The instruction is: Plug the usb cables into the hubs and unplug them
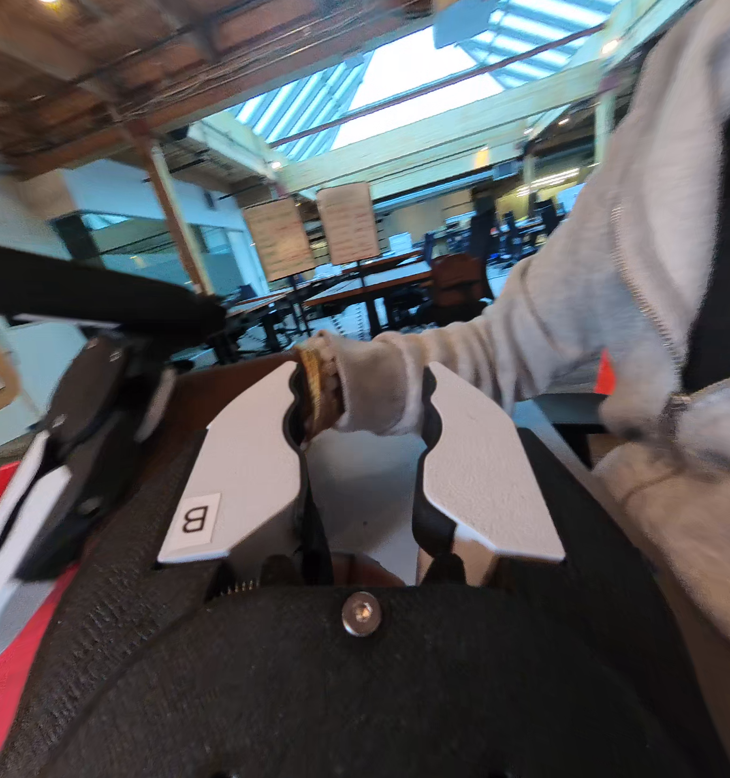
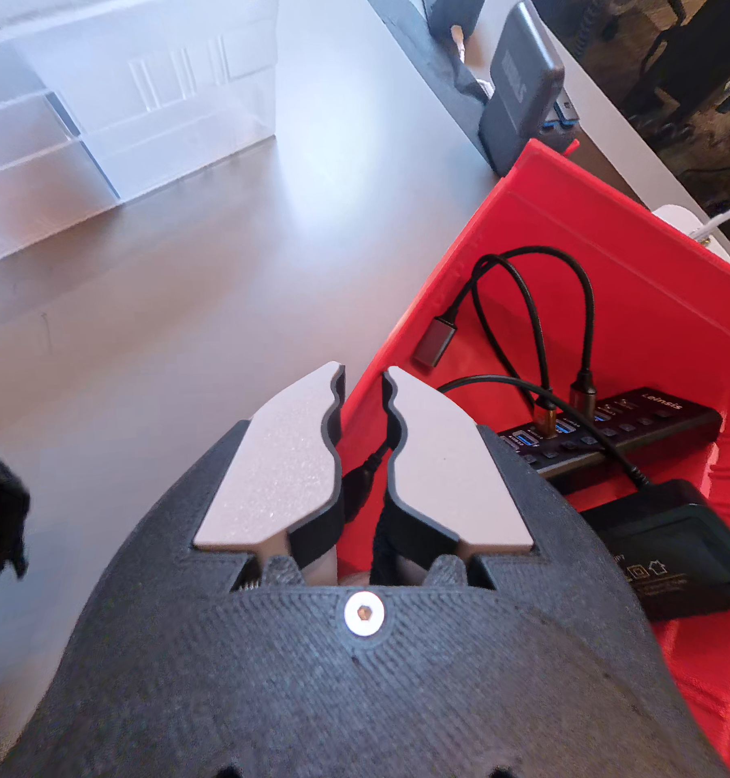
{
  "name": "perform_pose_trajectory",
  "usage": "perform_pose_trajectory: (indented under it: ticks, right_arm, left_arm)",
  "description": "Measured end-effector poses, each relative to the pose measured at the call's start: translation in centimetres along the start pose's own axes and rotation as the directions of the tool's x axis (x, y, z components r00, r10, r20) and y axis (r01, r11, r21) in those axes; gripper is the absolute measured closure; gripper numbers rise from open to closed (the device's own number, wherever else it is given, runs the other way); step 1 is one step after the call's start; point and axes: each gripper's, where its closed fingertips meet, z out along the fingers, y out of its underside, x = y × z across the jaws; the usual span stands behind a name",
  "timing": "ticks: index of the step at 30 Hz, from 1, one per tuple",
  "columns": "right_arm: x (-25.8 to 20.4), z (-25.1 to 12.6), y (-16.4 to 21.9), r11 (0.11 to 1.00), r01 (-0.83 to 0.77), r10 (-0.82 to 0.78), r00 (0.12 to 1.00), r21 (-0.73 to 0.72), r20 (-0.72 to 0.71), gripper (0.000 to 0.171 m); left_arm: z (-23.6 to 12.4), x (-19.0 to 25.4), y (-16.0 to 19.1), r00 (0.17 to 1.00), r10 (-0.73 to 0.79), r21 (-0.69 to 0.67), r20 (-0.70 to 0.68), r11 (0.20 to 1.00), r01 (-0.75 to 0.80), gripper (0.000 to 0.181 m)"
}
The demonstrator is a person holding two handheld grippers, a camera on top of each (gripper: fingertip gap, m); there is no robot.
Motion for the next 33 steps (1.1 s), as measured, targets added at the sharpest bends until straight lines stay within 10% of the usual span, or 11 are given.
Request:
perform_pose_trajectory:
  ticks: [25,33]
  right_arm:
    - [-12.7,8.1,-11.3,0.964,-0.238,0.177,0.908,0.119,0.379,0.142]
    - [-11.1,0.8,-15.2,0.701,-0.353,0.096,0.908,0.619,0.409,0.119]
  left_arm:
    - [0.2,2.1,-2.2,0.994,0.102,0.03,-0.04,0.994,-0.101,0.129]
    - [-5.4,-0.2,-12.1,0.96,0.004,0.191,0.279,0.98,-0.06,0.128]
